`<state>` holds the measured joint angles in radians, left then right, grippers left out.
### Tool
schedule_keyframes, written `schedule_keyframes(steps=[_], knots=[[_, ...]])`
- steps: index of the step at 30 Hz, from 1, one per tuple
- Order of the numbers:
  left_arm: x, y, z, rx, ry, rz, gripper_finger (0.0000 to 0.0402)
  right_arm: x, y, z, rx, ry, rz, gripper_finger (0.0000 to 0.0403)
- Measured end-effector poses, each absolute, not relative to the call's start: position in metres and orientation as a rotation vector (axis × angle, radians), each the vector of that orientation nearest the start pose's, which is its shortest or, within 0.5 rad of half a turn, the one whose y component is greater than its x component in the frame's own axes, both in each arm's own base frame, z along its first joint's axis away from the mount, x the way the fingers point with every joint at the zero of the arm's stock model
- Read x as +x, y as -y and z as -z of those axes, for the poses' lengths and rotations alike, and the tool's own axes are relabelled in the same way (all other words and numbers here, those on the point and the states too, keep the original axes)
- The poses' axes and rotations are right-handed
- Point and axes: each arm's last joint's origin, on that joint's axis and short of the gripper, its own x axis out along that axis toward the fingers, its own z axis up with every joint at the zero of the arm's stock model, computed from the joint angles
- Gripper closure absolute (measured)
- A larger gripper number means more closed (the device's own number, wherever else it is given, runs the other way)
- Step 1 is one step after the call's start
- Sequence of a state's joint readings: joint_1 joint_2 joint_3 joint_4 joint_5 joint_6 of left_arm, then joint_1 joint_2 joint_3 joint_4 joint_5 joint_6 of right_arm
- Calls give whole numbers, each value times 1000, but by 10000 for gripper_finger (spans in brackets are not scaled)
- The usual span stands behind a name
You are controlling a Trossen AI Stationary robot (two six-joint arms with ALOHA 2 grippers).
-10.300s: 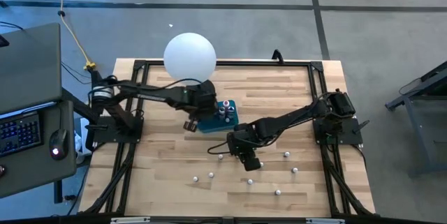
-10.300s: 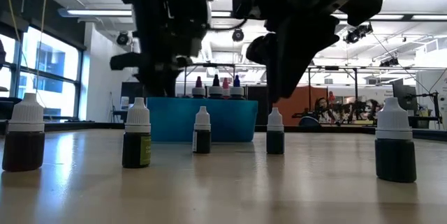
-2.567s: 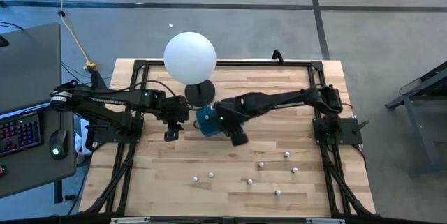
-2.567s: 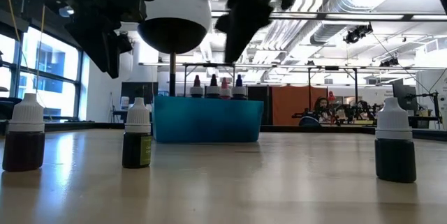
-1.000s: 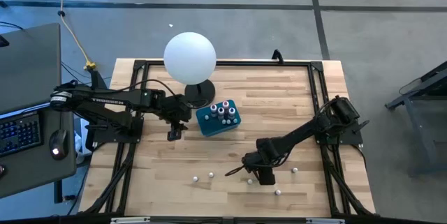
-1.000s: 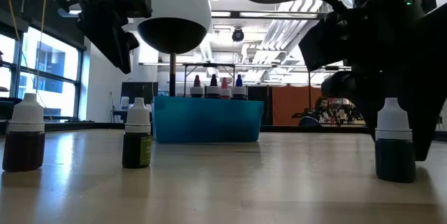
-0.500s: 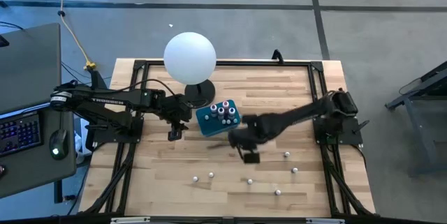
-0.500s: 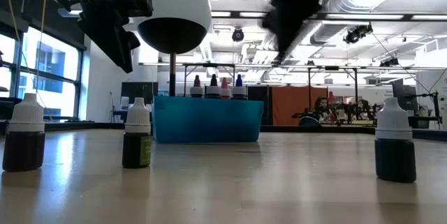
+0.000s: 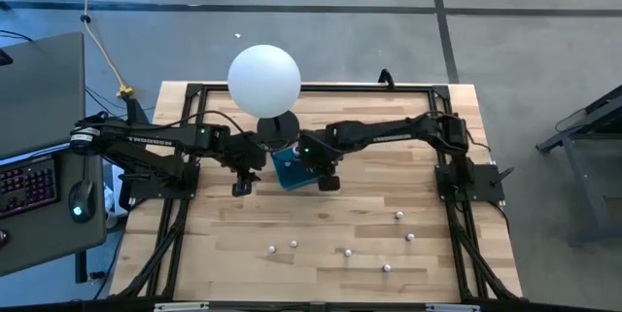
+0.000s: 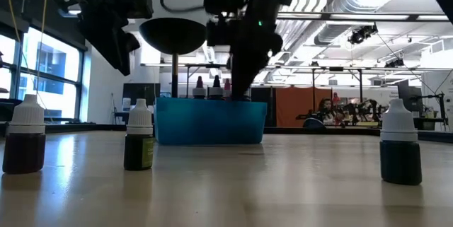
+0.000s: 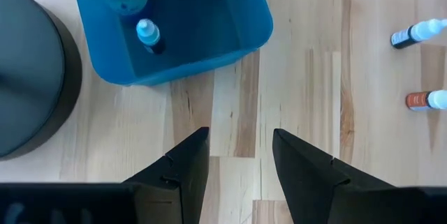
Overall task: Pick & Place food coloring
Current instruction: Put the small red food coloring bottle into the blue container
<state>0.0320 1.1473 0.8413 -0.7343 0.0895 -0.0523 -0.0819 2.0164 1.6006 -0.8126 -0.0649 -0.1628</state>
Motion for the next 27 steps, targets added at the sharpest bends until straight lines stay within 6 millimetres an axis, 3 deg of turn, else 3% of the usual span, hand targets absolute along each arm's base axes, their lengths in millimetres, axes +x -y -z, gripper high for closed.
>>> schedule_keyframes(steps=[12,16,21,24,27], knots=[[211,-4,-244,-109,-1049,25,245,415,35,-201,-93,-1236,-105,275],[211,-4,-244,-109,-1048,26,245,412,29,-217,-81,-1297,-103,274],[211,-4,-244,-115,-1049,22,245,397,1,-257,-14,-1449,-130,283],[211,-4,-244,-116,-1048,23,245,385,-23,-262,72,-1579,-161,282],[211,-4,-244,-117,-1049,23,245,368,-47,-253,158,-1748,-155,275]])
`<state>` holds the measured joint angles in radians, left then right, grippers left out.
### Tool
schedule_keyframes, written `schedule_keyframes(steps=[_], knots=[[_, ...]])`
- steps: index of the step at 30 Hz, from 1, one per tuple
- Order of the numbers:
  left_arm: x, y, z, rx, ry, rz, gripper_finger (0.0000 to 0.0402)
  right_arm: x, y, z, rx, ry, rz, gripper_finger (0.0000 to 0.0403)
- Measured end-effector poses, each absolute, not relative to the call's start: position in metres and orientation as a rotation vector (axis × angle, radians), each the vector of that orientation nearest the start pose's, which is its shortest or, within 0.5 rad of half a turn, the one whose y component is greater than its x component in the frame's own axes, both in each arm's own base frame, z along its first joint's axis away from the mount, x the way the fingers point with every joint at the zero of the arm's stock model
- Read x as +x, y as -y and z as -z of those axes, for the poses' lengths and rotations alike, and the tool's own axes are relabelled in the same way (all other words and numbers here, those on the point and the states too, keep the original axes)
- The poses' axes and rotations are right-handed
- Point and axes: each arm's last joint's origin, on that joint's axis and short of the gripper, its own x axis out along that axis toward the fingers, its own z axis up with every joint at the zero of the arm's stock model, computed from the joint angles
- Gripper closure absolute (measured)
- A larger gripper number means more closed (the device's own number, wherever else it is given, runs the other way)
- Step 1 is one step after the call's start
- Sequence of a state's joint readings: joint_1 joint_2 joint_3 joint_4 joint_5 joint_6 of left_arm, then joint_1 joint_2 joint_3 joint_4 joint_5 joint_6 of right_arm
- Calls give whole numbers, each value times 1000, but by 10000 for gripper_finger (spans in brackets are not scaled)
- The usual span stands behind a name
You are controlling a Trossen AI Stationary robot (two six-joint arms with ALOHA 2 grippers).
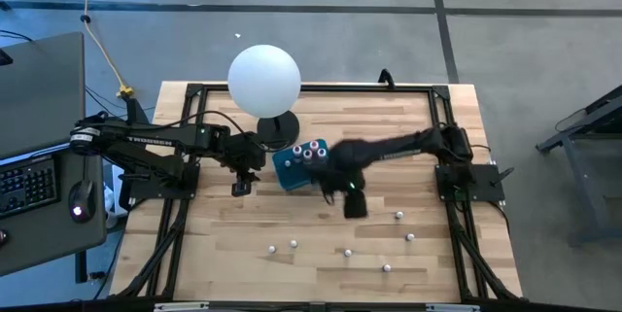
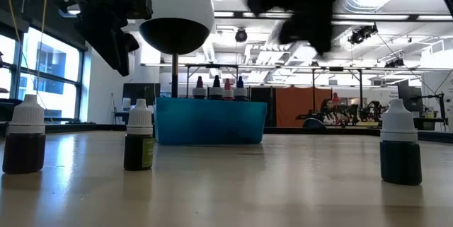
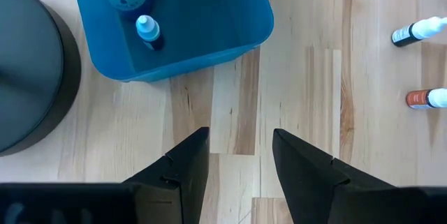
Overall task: Pick & Place food coloring
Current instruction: Put the small red food coloring bottle into the blue container
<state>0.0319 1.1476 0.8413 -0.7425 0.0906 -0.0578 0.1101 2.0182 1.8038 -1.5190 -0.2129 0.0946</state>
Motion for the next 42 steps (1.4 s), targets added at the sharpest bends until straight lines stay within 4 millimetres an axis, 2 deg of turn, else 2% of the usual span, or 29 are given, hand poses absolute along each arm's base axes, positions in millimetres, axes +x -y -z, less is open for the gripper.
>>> schedule_keyframes(steps=[6,10,13,17,20,25,29,33,42], knots=[[211,-4,-244,-117,-1048,23,245,331,-83,-209,128,-2016,-28,250],[211,-4,-244,-118,-1047,24,245,304,-89,-201,125,-2056,127,239],[211,-4,-244,-121,-1047,24,245,284,-90,-203,162,-1949,180,239],[213,-4,-245,-121,-1035,25,245,253,-89,-209,303,-1749,220,249],[214,-4,-245,-121,-1021,25,245,230,-89,-210,352,-1623,200,257],[217,-4,-247,-119,-984,26,245,200,-91,-198,430,-1490,154,258],[220,-4,-249,-117,-947,28,245,188,-89,-184,468,-1433,147,251],[222,-4,-251,-115,-914,29,245,184,-86,-173,438,-1461,147,249],[225,-4,-253,-113,-879,30,245,188,-86,-169,383,-1387,167,247]])
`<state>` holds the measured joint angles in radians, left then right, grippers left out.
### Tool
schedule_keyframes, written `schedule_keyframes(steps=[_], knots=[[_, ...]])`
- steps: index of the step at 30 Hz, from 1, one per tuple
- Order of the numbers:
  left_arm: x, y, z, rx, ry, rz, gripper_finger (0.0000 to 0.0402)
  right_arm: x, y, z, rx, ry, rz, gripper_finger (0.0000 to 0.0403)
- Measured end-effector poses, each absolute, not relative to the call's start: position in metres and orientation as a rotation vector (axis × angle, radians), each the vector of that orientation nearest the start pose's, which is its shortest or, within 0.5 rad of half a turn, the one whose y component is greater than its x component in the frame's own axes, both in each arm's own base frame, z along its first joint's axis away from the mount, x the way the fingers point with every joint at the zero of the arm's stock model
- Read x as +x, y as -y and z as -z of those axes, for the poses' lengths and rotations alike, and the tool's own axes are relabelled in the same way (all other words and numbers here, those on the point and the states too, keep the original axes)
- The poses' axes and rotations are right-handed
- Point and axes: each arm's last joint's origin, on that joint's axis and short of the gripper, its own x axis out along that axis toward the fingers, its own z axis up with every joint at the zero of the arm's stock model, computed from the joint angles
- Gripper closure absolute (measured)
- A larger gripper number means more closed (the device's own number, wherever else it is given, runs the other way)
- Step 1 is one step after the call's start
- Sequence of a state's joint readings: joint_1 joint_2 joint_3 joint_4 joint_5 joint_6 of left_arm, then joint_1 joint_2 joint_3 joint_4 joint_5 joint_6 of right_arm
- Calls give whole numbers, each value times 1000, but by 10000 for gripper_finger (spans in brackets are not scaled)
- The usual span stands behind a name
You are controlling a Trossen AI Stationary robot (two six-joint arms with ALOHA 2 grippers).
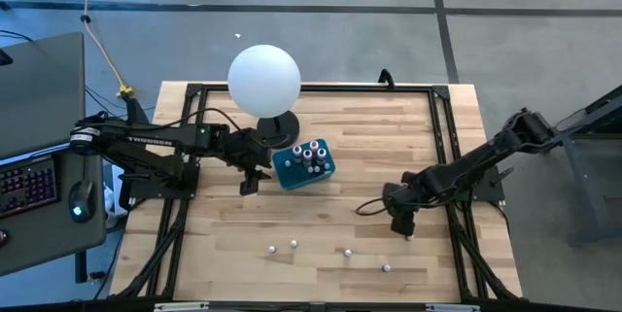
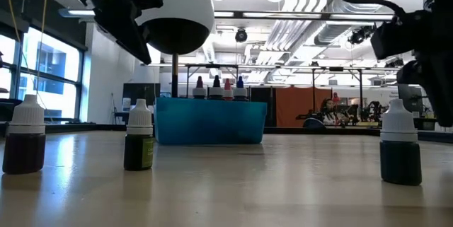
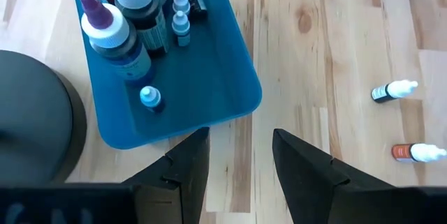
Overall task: Pick & Place food coloring
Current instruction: Put the small red food coloring bottle into the blue container
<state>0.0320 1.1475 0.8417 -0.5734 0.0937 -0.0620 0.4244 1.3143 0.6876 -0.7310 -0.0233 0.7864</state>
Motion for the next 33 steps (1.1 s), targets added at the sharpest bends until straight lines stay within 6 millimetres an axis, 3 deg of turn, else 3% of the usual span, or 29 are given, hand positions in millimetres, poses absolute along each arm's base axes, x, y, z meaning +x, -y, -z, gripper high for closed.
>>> schedule_keyframes(steps=[11,23,33], knots=[[225,-5,-253,-113,-883,30,245,198,-92,-146,364,-1472,171,249],[225,-4,-253,-113,-883,30,245,199,-92,-141,329,-1504,161,251],[225,-5,-253,-113,-883,30,245,198,-91,-141,368,-1519,176,315]])
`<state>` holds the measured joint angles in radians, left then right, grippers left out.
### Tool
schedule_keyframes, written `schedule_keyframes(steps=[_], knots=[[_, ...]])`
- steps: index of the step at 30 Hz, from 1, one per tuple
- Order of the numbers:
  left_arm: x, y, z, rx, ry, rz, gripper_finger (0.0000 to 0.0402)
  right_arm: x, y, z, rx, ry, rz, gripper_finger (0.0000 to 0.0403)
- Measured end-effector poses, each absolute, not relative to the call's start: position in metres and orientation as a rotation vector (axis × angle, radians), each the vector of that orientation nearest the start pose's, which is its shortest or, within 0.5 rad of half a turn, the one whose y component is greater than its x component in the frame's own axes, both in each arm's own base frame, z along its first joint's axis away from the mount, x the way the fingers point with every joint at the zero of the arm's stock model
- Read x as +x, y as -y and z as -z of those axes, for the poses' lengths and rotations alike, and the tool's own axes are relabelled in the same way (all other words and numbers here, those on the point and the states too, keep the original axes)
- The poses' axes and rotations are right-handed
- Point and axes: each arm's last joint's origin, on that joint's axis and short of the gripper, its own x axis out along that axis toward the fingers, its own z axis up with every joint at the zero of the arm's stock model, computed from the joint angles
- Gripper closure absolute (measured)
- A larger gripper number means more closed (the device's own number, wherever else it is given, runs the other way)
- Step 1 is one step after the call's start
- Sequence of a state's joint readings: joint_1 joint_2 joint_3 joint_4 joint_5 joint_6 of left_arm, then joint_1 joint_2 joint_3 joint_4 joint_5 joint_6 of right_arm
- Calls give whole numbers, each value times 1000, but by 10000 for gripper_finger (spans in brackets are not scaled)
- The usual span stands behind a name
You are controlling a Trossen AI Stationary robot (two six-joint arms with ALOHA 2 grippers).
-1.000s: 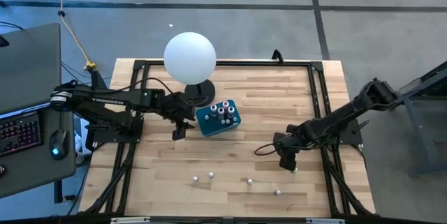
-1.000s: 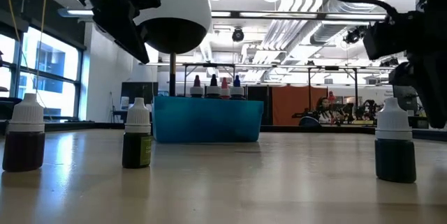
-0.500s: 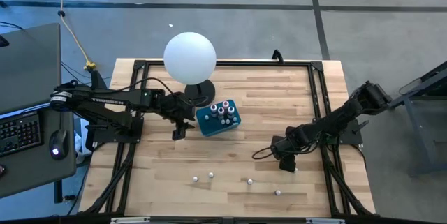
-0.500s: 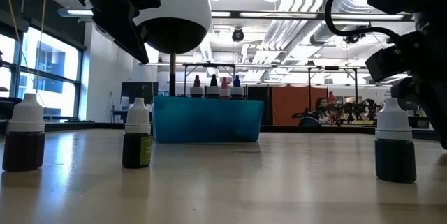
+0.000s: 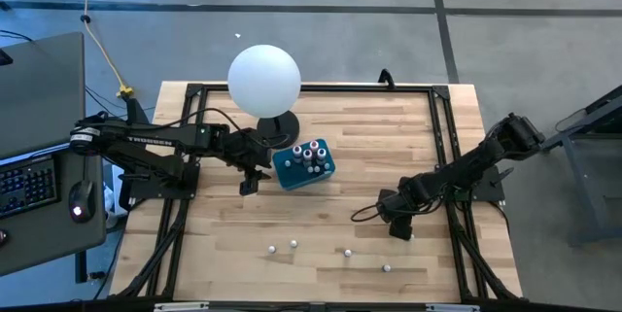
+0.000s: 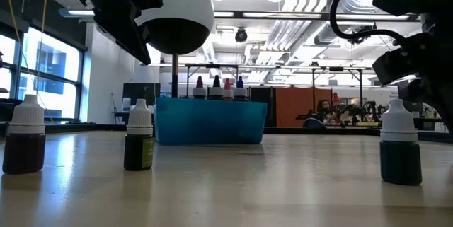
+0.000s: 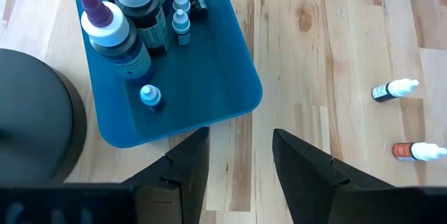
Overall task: Pick & Place food coloring
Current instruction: Put the small red food coloring bottle into the blue container
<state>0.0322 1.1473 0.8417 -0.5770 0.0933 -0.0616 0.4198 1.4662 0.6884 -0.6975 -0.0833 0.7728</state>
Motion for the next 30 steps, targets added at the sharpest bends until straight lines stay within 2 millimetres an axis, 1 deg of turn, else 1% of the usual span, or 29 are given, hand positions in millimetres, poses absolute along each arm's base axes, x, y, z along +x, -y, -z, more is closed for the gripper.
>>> schedule_keyframes(steps=[2,4,7,9,11,14,16,17,18,19,20,22,24,26,28,30], knots=[[225,-4,-253,-113,-883,30,245,199,-90,-141,393,-1513,194,330],[225,-5,-253,-113,-883,30,245,204,-88,-144,426,-1495,208,336],[225,-5,-253,-110,-883,31,245,224,-85,-160,452,-1385,213,336],[225,-5,-253,-109,-882,32,245,242,-81,-179,423,-1281,195,336],[225,-4,-253,-109,-882,32,245,262,-75,-206,340,-1158,157,332],[225,-5,-253,-109,-882,32,245,289,-64,-252,132,-956,123,329],[225,-5,-253,-109,-882,32,245,306,-53,-277,-2,-866,123,329],[225,-5,-253,-109,-882,31,245,315,-45,-284,-39,-848,124,329],[225,-5,-253,-111,-882,31,245,325,-37,-286,-58,-850,125,329],[225,-5,-253,-113,-882,30,245,334,-28,-283,-61,-866,122,329],[225,-4,-253,-113,-882,31,245,345,-20,-276,-56,-895,109,329],[225,-4,-253,-113,-882,31,245,366,-7,-255,-53,-979,49,329],[224,-4,-253,-113,-884,32,245,382,4,-233,-49,-1068,17,329],[224,-4,-253,-113,-886,31,245,395,10,-222,-66,-1127,21,329],[224,-4,-252,-114,-893,31,245,401,16,-212,-105,-1203,43,328],[223,-4,-252,-114,-903,31,245,407,20,-197,-142,-1264,57,325]])
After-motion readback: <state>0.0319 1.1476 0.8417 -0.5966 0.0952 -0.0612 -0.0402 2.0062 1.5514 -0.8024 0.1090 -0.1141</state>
